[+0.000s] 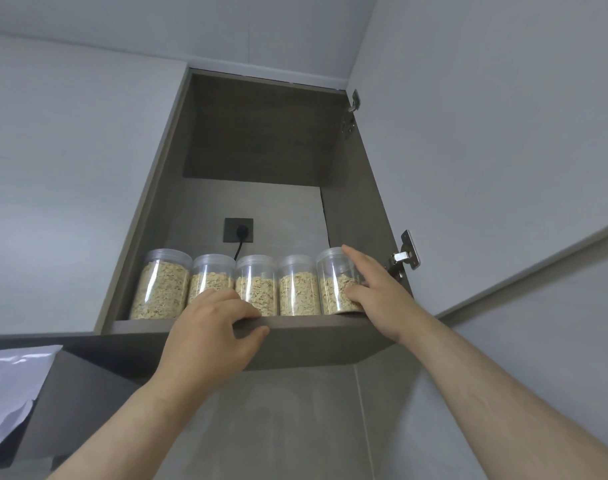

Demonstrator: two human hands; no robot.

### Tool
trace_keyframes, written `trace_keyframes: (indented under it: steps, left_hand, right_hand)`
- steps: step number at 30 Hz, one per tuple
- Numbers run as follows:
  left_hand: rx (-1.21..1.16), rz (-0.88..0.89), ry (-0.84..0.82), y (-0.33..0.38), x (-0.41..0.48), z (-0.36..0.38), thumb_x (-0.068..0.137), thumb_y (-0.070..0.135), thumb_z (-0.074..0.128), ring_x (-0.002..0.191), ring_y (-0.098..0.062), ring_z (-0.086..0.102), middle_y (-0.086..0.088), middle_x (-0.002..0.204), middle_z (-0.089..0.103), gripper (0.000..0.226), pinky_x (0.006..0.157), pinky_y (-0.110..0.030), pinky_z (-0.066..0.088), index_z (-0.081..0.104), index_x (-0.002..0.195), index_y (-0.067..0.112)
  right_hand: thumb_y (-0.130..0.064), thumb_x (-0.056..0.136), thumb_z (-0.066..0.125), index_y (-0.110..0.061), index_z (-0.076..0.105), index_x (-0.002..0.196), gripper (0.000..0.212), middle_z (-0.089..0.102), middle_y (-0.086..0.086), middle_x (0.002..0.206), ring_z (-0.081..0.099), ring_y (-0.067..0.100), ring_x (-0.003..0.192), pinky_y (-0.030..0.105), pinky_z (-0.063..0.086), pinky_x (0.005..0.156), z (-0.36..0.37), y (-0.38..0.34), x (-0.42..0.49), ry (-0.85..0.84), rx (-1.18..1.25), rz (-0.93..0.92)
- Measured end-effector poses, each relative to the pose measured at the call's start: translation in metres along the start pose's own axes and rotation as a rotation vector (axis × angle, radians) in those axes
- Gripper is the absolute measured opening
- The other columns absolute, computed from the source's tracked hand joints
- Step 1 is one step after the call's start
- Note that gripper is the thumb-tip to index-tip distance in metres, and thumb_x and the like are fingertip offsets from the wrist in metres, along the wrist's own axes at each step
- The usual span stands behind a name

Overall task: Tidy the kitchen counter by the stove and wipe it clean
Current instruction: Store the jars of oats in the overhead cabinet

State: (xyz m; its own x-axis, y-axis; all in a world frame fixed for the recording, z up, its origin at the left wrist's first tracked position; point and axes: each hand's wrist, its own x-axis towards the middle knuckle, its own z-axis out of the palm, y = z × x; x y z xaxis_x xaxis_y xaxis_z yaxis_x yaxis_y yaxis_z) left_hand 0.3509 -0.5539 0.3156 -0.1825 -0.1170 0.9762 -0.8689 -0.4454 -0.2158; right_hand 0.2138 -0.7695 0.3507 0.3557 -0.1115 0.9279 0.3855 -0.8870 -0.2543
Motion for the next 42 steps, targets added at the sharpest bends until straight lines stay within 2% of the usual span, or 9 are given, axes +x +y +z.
trace_keyframes:
  steps: [4,9,18,29,37,42]
  left_hand:
    - [0.006,0.004,0.008,-0.001,-0.001,0.001,0.073,0.030,0.081,0.075,-0.005,0.049,0.021,0.072,0.052,0.012,0.067,-0.013,0.035,0.074,0.081,0.026]
    - [0.006,0.007,0.018,0.000,-0.001,0.001,0.073,0.029,0.081,0.075,-0.006,0.049,0.022,0.071,0.051,0.012,0.067,-0.015,0.035,0.075,0.083,0.024]
    - [0.007,0.013,0.032,0.000,-0.002,0.002,0.073,0.029,0.081,0.075,-0.008,0.049,0.020,0.071,0.052,0.013,0.067,-0.013,0.035,0.075,0.082,0.023]
    - [0.013,0.017,0.021,-0.001,-0.001,0.003,0.073,0.029,0.081,0.073,-0.007,0.049,0.019,0.071,0.053,0.013,0.065,-0.015,0.035,0.074,0.082,0.024]
    - [0.013,-0.004,0.016,0.001,0.000,0.003,0.073,0.031,0.081,0.074,-0.007,0.047,0.018,0.072,0.053,0.012,0.066,-0.011,0.032,0.074,0.081,0.025]
    - [0.014,-0.011,0.003,0.001,0.000,0.002,0.073,0.031,0.080,0.074,-0.007,0.047,0.018,0.073,0.055,0.012,0.066,-0.010,0.031,0.074,0.082,0.025]
  right_hand:
    - [-0.020,0.088,0.046,-0.051,0.026,0.145,0.067,0.030,-0.022,0.151,0.046,0.011,0.129,0.041,0.035,0.111,0.002,0.001,0.002,0.017,-0.046,0.025]
    - [-0.021,0.091,0.042,-0.047,0.021,0.147,0.066,0.025,-0.019,0.156,0.034,0.012,0.140,0.040,0.031,0.112,0.005,0.001,0.002,0.023,-0.159,0.028]
    - [-0.025,0.088,0.043,-0.051,0.020,0.143,0.065,0.032,-0.015,0.153,0.048,0.019,0.127,0.045,0.042,0.103,0.008,0.004,0.006,-0.017,-0.292,0.040]
    - [-0.026,0.090,0.042,-0.047,0.020,0.146,0.064,0.032,-0.013,0.154,0.045,0.019,0.131,0.042,0.040,0.103,0.009,0.004,0.005,-0.007,-0.370,0.039]
    - [-0.029,0.091,0.041,-0.046,0.019,0.146,0.062,0.041,-0.007,0.148,0.054,0.019,0.116,0.040,0.043,0.095,0.010,0.000,0.003,0.017,-0.433,0.034]
    - [-0.030,0.092,0.041,-0.042,0.018,0.147,0.060,0.043,-0.004,0.147,0.055,0.021,0.113,0.041,0.044,0.095,0.010,-0.002,0.002,0.023,-0.463,0.038]
